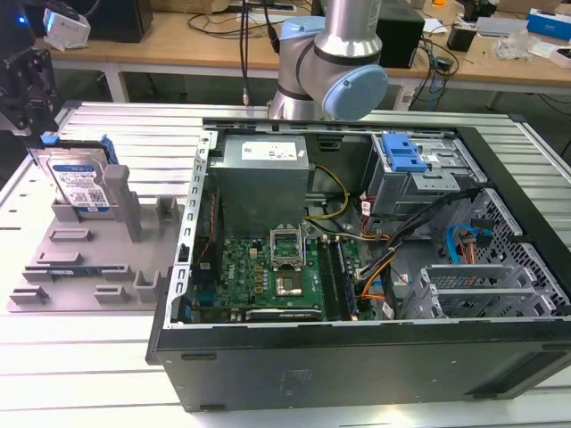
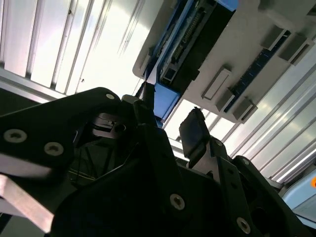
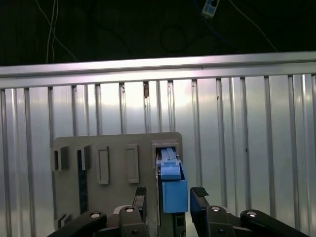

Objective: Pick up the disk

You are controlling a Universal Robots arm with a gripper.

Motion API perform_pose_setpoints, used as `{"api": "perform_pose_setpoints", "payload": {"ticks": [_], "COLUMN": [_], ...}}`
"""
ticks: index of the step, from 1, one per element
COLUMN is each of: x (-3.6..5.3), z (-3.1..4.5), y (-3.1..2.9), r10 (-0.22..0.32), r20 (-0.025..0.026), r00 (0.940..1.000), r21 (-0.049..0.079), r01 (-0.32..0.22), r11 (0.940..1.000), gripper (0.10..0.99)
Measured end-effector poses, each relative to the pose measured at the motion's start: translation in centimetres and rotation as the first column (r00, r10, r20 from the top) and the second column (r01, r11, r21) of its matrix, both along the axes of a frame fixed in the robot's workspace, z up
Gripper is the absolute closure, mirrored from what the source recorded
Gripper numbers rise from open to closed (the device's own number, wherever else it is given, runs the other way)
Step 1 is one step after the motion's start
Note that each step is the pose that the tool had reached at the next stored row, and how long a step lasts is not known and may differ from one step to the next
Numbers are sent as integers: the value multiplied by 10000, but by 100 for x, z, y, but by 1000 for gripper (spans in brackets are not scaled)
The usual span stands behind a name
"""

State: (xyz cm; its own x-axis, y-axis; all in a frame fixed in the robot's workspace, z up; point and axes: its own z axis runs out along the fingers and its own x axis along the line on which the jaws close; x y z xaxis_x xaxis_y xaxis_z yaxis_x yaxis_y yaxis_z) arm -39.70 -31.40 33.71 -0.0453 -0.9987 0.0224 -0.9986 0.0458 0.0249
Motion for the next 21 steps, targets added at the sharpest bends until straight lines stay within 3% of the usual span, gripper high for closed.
{"api": "perform_pose_setpoints", "payload": {"ticks": [4,21], "x": [0,0], "z": [-51,-225], "y": [46,49], "r10": [27,152], "r20": [0,-2], "r00": [10000,9999], "r21": [-10,-150], "r01": [-27,-152], "r11": [10000,9998], "gripper": [604,604]}}
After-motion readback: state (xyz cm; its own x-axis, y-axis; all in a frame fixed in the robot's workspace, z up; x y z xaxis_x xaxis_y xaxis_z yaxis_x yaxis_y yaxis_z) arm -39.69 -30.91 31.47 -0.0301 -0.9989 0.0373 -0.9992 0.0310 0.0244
